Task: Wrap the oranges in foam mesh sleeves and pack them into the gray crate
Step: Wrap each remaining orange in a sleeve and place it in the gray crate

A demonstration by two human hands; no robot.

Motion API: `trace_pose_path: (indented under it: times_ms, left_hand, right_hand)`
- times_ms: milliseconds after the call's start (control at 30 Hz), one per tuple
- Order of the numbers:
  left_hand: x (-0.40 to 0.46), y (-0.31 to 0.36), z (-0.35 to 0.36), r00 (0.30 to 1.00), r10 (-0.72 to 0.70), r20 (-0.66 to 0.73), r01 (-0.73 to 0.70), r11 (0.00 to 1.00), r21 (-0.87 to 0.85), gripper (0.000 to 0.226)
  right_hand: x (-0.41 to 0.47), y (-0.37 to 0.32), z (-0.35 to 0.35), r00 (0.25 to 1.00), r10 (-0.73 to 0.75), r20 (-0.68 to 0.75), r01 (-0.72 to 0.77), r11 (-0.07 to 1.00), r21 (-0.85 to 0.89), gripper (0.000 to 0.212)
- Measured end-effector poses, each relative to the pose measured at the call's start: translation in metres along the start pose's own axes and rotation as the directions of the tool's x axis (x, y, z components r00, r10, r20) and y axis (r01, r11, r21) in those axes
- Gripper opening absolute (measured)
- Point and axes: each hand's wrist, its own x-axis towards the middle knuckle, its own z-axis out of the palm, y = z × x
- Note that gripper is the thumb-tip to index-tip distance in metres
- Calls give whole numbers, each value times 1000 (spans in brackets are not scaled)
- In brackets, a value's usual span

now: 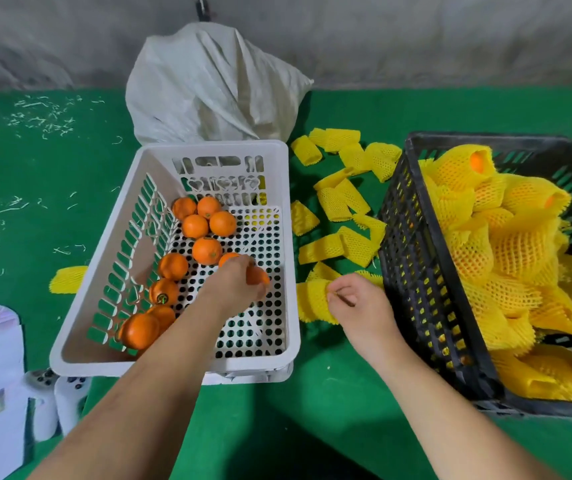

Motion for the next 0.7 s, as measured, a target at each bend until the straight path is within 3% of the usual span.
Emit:
trace_pose_path:
  times_ms: [100, 167, 267, 533, 700]
  left_hand:
    - [-23, 7, -9, 966, 176, -191, -223, 938, -265, 77]
    - [-41, 16, -5, 937, 215, -277, -319, 851, -417, 65]
    - [-64, 32, 3, 920, 261, -292, -391, 671, -630, 50]
    - [-95, 55, 36, 972, 159, -176, -213, 264, -941, 46]
    - [-101, 53, 43, 982, 141, -126, -125, -13, -992, 79]
  right_hand:
    - [-2, -13, -9, 995, 60, -78, -47, 986, 159, 29]
    - [-5, -24, -14, 991, 44, -130, -18, 980, 197, 27]
    - [-15, -42, -14, 986, 4, -167, 39, 966, 255, 18]
    - [-41, -70, -1, 987, -51, -151, 107, 915, 388, 7]
    - [-52, -71, 0, 988, -64, -138, 115, 911, 397, 7]
